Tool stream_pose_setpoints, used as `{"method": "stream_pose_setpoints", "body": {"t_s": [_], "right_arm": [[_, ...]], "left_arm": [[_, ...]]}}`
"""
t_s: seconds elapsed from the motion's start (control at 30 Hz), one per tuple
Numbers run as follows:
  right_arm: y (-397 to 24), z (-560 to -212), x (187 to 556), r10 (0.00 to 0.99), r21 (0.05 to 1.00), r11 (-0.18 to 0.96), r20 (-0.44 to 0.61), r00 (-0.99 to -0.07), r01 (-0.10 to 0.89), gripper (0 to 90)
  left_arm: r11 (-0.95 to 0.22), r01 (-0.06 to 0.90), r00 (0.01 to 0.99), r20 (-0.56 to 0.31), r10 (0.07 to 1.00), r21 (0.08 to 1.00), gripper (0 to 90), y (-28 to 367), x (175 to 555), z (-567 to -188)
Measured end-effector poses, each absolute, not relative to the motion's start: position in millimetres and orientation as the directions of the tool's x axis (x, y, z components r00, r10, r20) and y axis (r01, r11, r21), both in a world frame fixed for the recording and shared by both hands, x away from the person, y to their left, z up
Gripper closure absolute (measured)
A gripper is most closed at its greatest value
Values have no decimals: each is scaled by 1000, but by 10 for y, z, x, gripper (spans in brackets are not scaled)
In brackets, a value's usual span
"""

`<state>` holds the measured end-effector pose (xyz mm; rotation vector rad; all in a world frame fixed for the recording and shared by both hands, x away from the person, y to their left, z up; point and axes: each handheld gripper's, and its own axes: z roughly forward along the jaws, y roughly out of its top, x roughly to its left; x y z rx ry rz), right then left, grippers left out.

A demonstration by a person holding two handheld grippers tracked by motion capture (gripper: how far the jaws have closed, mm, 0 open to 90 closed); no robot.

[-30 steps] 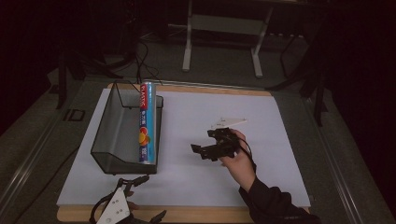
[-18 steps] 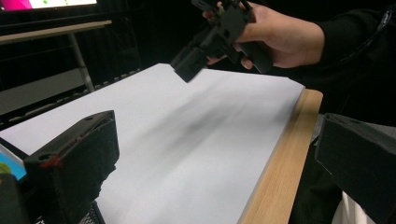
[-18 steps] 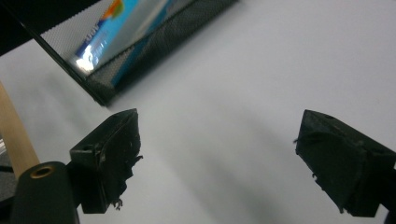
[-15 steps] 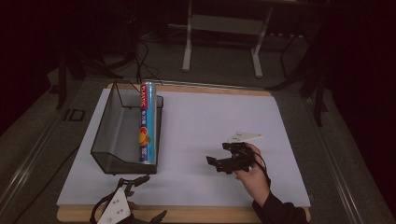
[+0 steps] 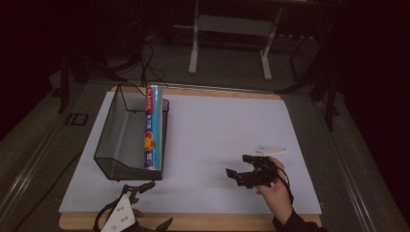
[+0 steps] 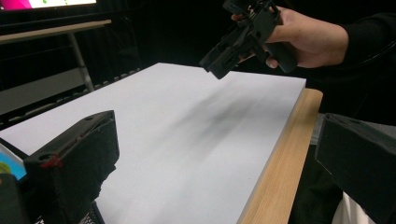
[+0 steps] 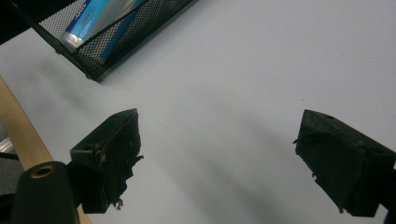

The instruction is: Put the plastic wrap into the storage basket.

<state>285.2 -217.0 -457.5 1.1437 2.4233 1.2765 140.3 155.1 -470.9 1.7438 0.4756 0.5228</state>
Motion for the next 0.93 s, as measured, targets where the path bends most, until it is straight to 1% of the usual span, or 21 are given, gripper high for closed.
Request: {"method": "stream_pose_setpoints", "body": {"t_s": [0.27, 0.5, 0.73, 0.93], "right_arm": [[-2270, -4592, 2784, 702, 758, 341, 187, -687, 556, 137], [-2335, -4633, 2748, 713, 760, 351, 163, -682, 548, 137], [-2322, -4746, 2797, 715, 749, 364, 157, -682, 554, 143], [-2300, -4770, 2801, 714, 751, 384, 128, -689, 537, 144]], "left_arm": [[-224, 42, 818, 95, 568, 974, 5, 1546, 1400, -4710], [-225, 42, 818, 96, 567, 973, 5, 1545, 1399, -4710], [-231, 41, 820, 99, 564, 972, 5, 1544, 1397, -4710], [-230, 41, 821, 99, 562, 972, 5, 1543, 1394, -4710]]}}
